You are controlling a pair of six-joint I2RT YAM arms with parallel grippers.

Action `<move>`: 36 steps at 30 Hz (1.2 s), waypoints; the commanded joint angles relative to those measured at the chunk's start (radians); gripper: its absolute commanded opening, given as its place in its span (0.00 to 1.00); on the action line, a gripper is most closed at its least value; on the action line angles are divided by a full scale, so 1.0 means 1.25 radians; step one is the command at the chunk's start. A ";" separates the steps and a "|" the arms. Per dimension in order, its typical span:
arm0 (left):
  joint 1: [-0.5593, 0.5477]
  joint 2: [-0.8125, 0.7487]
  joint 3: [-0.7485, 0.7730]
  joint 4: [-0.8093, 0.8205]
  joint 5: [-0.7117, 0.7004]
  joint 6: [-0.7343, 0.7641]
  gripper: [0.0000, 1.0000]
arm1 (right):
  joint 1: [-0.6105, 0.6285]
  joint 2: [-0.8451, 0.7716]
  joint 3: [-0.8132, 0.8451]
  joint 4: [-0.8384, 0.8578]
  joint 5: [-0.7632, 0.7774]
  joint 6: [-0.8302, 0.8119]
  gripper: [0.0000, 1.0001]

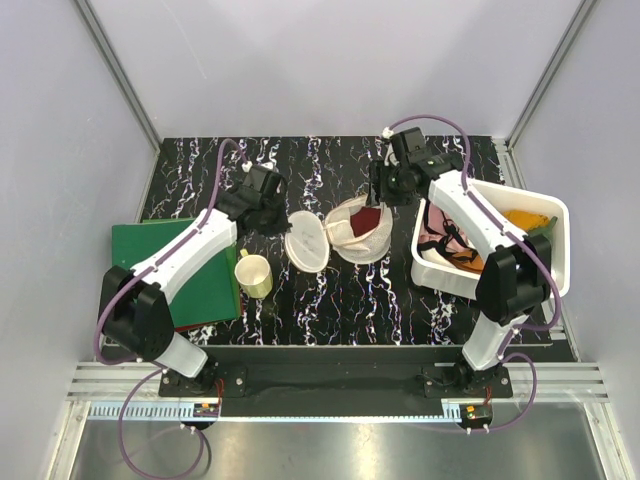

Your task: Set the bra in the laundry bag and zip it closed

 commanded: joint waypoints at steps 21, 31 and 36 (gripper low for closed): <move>0.002 -0.085 0.033 -0.065 0.223 -0.068 0.00 | 0.515 -0.332 -0.630 0.805 0.139 -0.233 1.00; 0.003 -0.120 0.014 -0.064 0.250 -0.088 0.00 | 0.597 -0.135 -0.622 1.026 0.524 -0.262 0.92; 0.012 -0.135 0.010 -0.061 0.251 -0.076 0.00 | 0.596 -0.137 -0.653 1.055 0.553 -0.254 0.25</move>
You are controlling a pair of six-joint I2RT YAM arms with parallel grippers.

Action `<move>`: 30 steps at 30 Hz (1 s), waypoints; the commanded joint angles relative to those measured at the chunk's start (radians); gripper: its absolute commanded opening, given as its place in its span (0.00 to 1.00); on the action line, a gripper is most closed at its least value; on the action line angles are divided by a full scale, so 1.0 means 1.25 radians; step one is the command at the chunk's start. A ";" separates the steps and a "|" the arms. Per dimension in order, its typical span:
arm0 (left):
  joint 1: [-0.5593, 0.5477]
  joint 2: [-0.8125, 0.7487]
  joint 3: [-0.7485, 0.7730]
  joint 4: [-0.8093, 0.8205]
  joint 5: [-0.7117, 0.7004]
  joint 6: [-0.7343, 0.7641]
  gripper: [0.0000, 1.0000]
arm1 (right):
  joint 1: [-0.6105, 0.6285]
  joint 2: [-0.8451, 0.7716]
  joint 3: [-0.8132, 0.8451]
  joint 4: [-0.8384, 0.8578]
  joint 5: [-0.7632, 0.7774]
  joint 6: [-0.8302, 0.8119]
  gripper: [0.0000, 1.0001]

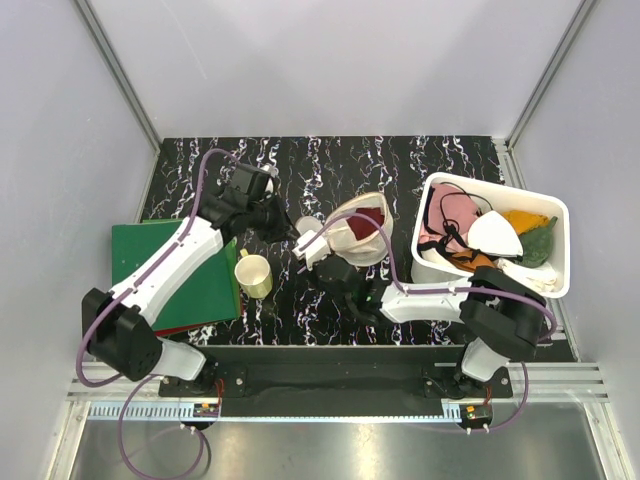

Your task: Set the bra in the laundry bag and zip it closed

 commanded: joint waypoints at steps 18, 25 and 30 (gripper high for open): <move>0.044 -0.100 -0.116 0.348 0.213 0.196 0.99 | -0.382 -0.287 0.102 -0.435 -0.854 0.152 0.00; 0.043 -0.015 -0.092 0.412 0.257 0.269 0.99 | -0.495 -0.171 0.182 -0.511 -1.113 0.139 0.00; 0.044 0.066 -0.053 0.430 0.296 0.274 0.99 | -0.557 -0.106 0.238 -0.521 -1.248 0.159 0.00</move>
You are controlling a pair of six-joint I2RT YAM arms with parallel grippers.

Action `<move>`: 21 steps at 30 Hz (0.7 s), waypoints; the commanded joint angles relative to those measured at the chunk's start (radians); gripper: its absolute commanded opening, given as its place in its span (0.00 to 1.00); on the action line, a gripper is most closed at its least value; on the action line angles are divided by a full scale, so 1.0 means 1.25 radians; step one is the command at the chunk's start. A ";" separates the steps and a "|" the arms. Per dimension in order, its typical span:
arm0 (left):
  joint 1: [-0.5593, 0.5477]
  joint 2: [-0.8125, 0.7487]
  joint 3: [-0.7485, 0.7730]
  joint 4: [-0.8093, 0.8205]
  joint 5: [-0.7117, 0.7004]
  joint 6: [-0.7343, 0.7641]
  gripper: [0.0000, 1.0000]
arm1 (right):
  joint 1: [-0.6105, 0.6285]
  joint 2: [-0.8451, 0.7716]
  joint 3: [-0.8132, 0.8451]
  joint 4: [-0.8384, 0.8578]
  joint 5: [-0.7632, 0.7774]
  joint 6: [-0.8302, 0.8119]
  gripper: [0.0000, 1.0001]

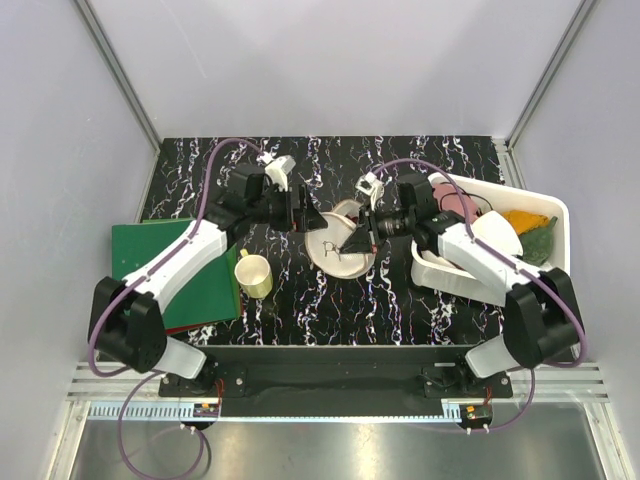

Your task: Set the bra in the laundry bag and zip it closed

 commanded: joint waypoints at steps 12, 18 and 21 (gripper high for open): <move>0.009 0.163 0.115 0.105 0.107 -0.127 0.00 | -0.092 0.111 0.187 -0.187 0.076 0.108 0.58; 0.020 0.189 0.088 0.142 0.036 -0.333 0.00 | -0.091 0.075 0.219 -0.320 0.431 0.236 0.77; 0.016 0.176 0.066 0.167 -0.008 -0.386 0.00 | -0.091 0.016 0.213 -0.337 0.537 0.297 0.87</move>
